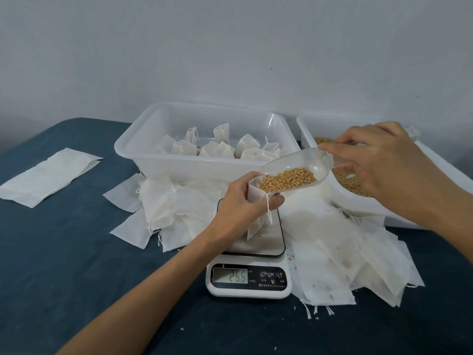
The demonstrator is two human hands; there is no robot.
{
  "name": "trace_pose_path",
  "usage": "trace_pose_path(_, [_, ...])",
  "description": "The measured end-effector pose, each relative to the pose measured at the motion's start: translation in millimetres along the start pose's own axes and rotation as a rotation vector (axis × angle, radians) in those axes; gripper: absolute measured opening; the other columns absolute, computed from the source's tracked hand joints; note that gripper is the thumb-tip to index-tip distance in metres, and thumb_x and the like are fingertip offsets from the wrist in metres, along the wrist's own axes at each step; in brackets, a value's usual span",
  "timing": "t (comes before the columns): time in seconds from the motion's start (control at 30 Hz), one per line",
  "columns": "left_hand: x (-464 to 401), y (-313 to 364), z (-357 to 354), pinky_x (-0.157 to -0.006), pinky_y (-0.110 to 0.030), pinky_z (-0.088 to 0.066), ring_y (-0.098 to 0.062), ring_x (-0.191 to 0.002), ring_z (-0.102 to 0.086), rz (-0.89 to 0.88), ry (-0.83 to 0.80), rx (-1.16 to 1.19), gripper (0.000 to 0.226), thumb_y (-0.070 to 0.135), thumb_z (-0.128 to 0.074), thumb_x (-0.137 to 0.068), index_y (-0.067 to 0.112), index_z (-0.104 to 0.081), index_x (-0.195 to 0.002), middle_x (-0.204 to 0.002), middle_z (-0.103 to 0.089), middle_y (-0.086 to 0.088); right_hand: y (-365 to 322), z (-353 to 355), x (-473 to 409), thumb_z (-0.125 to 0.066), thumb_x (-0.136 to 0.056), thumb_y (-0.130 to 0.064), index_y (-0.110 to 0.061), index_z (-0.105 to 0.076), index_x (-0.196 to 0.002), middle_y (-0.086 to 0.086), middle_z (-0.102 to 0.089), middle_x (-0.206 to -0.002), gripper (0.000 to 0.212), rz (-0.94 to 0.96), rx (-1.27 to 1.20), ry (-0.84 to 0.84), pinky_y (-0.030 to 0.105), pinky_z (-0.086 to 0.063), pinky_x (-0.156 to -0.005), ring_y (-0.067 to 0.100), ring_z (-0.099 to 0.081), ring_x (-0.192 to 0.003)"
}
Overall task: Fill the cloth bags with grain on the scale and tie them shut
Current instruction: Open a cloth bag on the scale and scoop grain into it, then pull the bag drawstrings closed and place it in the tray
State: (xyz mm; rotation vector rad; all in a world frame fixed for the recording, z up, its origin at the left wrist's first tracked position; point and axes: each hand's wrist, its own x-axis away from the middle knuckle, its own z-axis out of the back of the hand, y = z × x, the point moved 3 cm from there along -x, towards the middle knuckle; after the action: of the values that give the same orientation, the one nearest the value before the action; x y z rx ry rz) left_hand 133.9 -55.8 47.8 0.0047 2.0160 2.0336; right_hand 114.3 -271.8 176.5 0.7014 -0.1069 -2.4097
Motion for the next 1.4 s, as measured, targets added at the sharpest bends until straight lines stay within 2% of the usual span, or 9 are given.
trace_pose_path(0.3, [0.1, -0.8, 0.4, -0.090, -0.046, -0.059, -0.027, -0.090, -0.071, 0.005, 0.021, 0.009, 0.031, 0.030, -0.081, -0.083, 0.026, -0.071, -0.112, -0.099, -0.076, -0.001, 4.5, -11.0, 0.7, -0.071, -0.085, 0.004, -0.009, -0.071, -0.119, 0.004, -0.068, -0.102, 0.035, -0.061, -0.138, -0.073, 0.050, -0.040, -0.095, 0.030, -0.063, -0.094])
trace_pose_path(0.5, [1.7, 0.3, 1.7, -0.082, -0.046, -0.059, -0.034, -0.098, -0.071, -0.005, 0.037, -0.017, 0.025, 0.033, -0.077, -0.084, 0.028, -0.072, -0.108, -0.102, -0.076, -0.005, 37.1, -37.9, 11.3, -0.066, -0.095, -0.009, -0.025, -0.064, -0.116, -0.021, -0.063, -0.111, 0.027, -0.340, -0.483, -0.151, 0.007, -0.042, -0.082, -0.009, -0.058, -0.105])
trace_pose_path(0.7, [2.0, 1.4, -1.0, -0.083, -0.062, -0.060, -0.038, -0.098, -0.071, -0.004, 0.033, -0.011, 0.021, 0.041, -0.074, -0.085, 0.035, -0.073, -0.105, -0.101, -0.077, -0.006, 105.1, -66.6, 18.7, -0.066, -0.095, -0.012, -0.013, -0.059, -0.120, -0.004, -0.060, -0.114, 0.026, -0.695, -0.359, -0.141, 0.024, -0.040, -0.084, 0.012, -0.055, -0.105])
trace_pose_path(0.87, [2.6, 1.7, -2.0, -0.087, -0.049, -0.057, -0.023, -0.098, -0.074, -0.016, 0.043, -0.020, 0.013, 0.032, -0.071, -0.095, 0.027, -0.072, -0.107, -0.099, -0.079, -0.004, 137.6, -95.4, 28.0, -0.066, -0.095, -0.015, 0.000, -0.067, -0.101, 0.014, -0.069, -0.107, 0.015, -0.851, -0.138, -0.472, 0.037, -0.052, -0.082, 0.026, -0.063, -0.092])
trace_pose_path(1.03, [3.5, 2.4, -2.4, -0.100, -0.051, -0.052, -0.020, -0.102, -0.073, -0.024, 0.061, -0.108, 0.024, 0.018, -0.046, -0.112, 0.018, -0.070, -0.112, -0.098, -0.080, -0.001, 132.7, -109.4, 32.0, -0.069, -0.092, -0.011, -0.006, -0.066, -0.097, 0.010, -0.068, -0.099, 0.008, -0.863, -0.025, -0.689, 0.038, -0.055, -0.083, 0.025, -0.065, -0.091])
trace_pose_path(1.1, [5.3, 4.7, -2.4, -0.100, -0.049, -0.052, -0.018, -0.103, -0.073, -0.037, 0.065, -0.137, 0.027, 0.018, -0.042, -0.113, 0.018, -0.069, -0.115, -0.098, -0.080, 0.000, 124.8, -101.6, 30.9, -0.067, -0.093, -0.014, -0.009, -0.063, -0.094, 0.007, -0.063, -0.097, 0.007, -0.826, 0.119, -0.592, 0.037, -0.051, -0.076, 0.025, -0.060, -0.089])
trace_pose_path(1.17, [5.9, 9.0, -1.8, -0.099, -0.047, -0.052, -0.018, -0.103, -0.073, -0.062, 0.073, -0.152, 0.029, 0.016, -0.039, -0.113, 0.015, -0.068, -0.116, -0.099, -0.080, 0.000, 103.1, -87.4, 25.2, -0.066, -0.095, -0.022, -0.013, -0.063, -0.107, 0.007, -0.060, -0.106, 0.016, -0.742, 0.153, -0.244, 0.038, -0.048, -0.078, 0.026, -0.056, -0.097])
trace_pose_path(1.27, [3.1, 18.0, 1.2, -0.094, -0.044, -0.056, -0.023, -0.104, -0.075, -0.060, 0.097, -0.094, 0.030, 0.019, -0.041, -0.112, 0.008, -0.069, -0.112, -0.102, -0.081, -0.005, 31.5, -67.5, 16.0, -0.059, -0.098, -0.024, -0.022, -0.065, -0.112, -0.007, -0.062, -0.100, 0.015, -0.489, -0.234, 0.256, 0.023, -0.043, -0.073, 0.008, -0.054, -0.090])
trace_pose_path(1.4, [-15.4, 47.8, 19.6, -0.083, -0.029, -0.059, -0.021, -0.103, -0.075, -0.117, 0.139, -0.048, 0.033, 0.025, -0.049, -0.106, 0.005, -0.074, -0.112, -0.105, -0.080, -0.009, -32.5, -81.1, 13.4, -0.062, -0.098, -0.016, -0.020, -0.070, -0.106, -0.013, -0.066, -0.095, 0.012, -0.361, -0.491, 0.281, 0.011, -0.038, -0.076, -0.005, -0.048, -0.080])
